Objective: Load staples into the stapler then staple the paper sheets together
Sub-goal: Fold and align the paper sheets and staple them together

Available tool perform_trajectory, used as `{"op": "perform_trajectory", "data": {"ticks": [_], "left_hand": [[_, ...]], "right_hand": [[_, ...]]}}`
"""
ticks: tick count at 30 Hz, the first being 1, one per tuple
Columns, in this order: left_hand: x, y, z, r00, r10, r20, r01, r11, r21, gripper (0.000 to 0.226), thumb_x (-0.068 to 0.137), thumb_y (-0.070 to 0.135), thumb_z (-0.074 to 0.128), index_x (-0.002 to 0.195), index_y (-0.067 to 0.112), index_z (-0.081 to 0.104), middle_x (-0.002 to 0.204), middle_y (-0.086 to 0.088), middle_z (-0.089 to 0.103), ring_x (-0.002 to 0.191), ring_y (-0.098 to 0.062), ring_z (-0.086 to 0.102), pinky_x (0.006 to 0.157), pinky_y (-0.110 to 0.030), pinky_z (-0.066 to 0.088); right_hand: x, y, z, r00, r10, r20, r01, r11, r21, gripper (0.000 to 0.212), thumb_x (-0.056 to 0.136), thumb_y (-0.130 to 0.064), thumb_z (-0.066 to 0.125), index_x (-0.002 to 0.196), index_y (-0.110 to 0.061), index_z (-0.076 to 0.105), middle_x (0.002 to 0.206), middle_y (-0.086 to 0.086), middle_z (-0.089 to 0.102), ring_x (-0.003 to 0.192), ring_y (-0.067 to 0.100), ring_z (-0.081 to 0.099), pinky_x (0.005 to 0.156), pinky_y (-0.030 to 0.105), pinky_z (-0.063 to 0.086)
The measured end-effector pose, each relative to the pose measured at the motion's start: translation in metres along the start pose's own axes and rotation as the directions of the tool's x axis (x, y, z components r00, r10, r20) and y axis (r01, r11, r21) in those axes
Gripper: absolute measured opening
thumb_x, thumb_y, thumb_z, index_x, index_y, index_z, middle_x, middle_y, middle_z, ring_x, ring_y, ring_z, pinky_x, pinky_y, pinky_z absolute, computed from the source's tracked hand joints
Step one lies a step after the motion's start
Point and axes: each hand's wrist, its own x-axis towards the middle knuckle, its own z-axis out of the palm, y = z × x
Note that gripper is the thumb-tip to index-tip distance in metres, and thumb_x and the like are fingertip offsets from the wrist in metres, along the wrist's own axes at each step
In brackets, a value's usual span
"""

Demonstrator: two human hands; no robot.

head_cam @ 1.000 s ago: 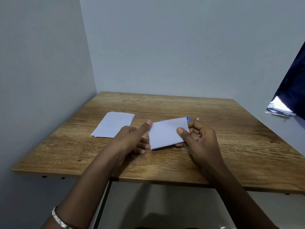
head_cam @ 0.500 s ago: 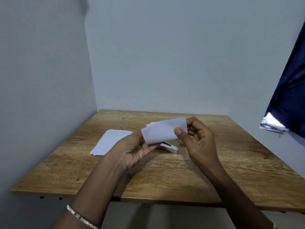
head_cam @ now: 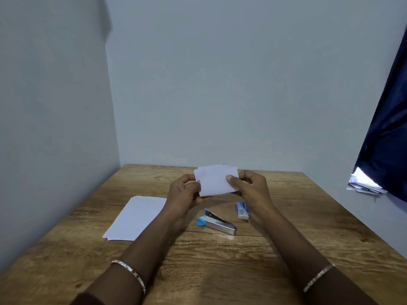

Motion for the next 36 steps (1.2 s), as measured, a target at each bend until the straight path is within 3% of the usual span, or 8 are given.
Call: {"op": "perform_trajectory", "data": {"ticks": [4, 8, 10, 18, 22, 26, 32, 36], "left_hand": [[0.010, -0.012, -0.004, 0.998, 0.045, 0.042, -0.046, 0.998, 0.035, 0.029, 0.088, 0.003, 0.071, 0.115, 0.014, 0.064, 0.091, -0.019, 0.080, 0.069, -0.024, 0.077, 0.064, -0.031, 0.062], [0.014, -0.019, -0.006, 0.998, 0.035, 0.054, -0.034, 0.999, -0.013, 0.036, 0.084, -0.001, 0.076, 0.115, 0.012, 0.065, 0.097, -0.013, 0.081, 0.090, -0.028, 0.079, 0.063, -0.027, 0.063], [0.016, -0.021, -0.007, 0.999, 0.038, 0.032, -0.038, 0.999, 0.014, 0.037, 0.082, -0.006, 0.076, 0.115, 0.010, 0.066, 0.096, -0.013, 0.081, 0.092, -0.028, 0.079, 0.062, -0.027, 0.063], [0.021, -0.025, -0.011, 0.999, 0.032, 0.026, -0.034, 0.996, 0.085, 0.037, 0.081, 0.000, 0.080, 0.112, 0.017, 0.068, 0.094, -0.013, 0.081, 0.086, -0.026, 0.079, 0.063, -0.027, 0.063], [0.019, -0.024, -0.010, 0.996, 0.024, 0.082, -0.027, 0.999, 0.028, 0.023, 0.099, 0.023, 0.063, 0.117, 0.010, 0.070, 0.103, -0.014, 0.080, 0.088, -0.029, 0.079, 0.068, -0.029, 0.063], [0.014, -0.021, -0.008, 0.995, 0.035, 0.088, -0.040, 0.998, 0.048, 0.046, 0.094, 0.056, 0.060, 0.111, 0.016, 0.074, 0.100, -0.007, 0.081, 0.091, -0.026, 0.079, 0.072, -0.034, 0.064], [0.008, -0.021, -0.010, 0.991, 0.110, 0.078, -0.118, 0.989, 0.095, 0.029, 0.091, 0.024, 0.074, 0.115, 0.009, 0.075, 0.100, -0.015, 0.080, 0.091, -0.031, 0.077, 0.072, -0.039, 0.062], [0.009, -0.022, -0.011, 0.989, 0.136, 0.057, -0.142, 0.981, 0.131, 0.027, 0.092, 0.023, 0.073, 0.114, 0.008, 0.075, 0.094, -0.012, 0.081, 0.082, -0.026, 0.078, 0.066, -0.035, 0.061]], "right_hand": [[0.002, 0.012, 0.003, 0.999, 0.047, 0.001, -0.047, 0.996, 0.079, 0.013, 0.086, -0.013, 0.080, 0.091, -0.003, 0.074, 0.094, 0.019, 0.079, 0.097, 0.039, 0.074, 0.085, 0.057, 0.060], [-0.003, 0.015, 0.005, 1.000, 0.018, -0.001, -0.018, 0.997, 0.080, 0.011, 0.089, -0.015, 0.078, 0.094, -0.008, 0.073, 0.090, 0.012, 0.080, 0.086, 0.026, 0.075, 0.062, 0.032, 0.059], [-0.005, 0.016, 0.005, 1.000, -0.007, -0.005, 0.007, 0.998, 0.062, 0.011, 0.090, -0.016, 0.077, 0.097, -0.008, 0.073, 0.093, 0.013, 0.080, 0.087, 0.026, 0.076, 0.062, 0.028, 0.058], [-0.008, 0.014, 0.006, 0.998, -0.026, -0.057, 0.031, 0.997, 0.076, 0.015, 0.087, -0.014, 0.079, 0.099, -0.008, 0.072, 0.095, 0.015, 0.079, 0.096, 0.033, 0.074, 0.080, 0.048, 0.061], [-0.009, 0.014, 0.004, 0.995, -0.031, -0.100, 0.042, 0.993, 0.109, 0.029, 0.083, -0.011, 0.083, 0.107, -0.014, 0.066, 0.088, 0.014, 0.080, 0.091, 0.032, 0.076, 0.081, 0.054, 0.061], [-0.010, 0.014, 0.003, 0.994, -0.031, -0.100, 0.040, 0.995, 0.093, 0.032, 0.080, -0.015, 0.086, 0.108, -0.018, 0.070, 0.084, 0.009, 0.082, 0.086, 0.028, 0.078, 0.084, 0.056, 0.062], [-0.013, 0.016, 0.005, 0.997, -0.031, -0.077, 0.035, 0.998, 0.052, 0.019, 0.075, -0.019, 0.090, 0.089, -0.015, 0.077, 0.083, 0.006, 0.081, 0.085, 0.028, 0.078, 0.083, 0.059, 0.062], [-0.014, 0.016, 0.005, 0.998, -0.011, -0.060, 0.016, 0.996, 0.086, 0.018, 0.077, -0.017, 0.088, 0.090, -0.013, 0.077, 0.086, 0.009, 0.081, 0.088, 0.032, 0.077, 0.084, 0.058, 0.061]]}}
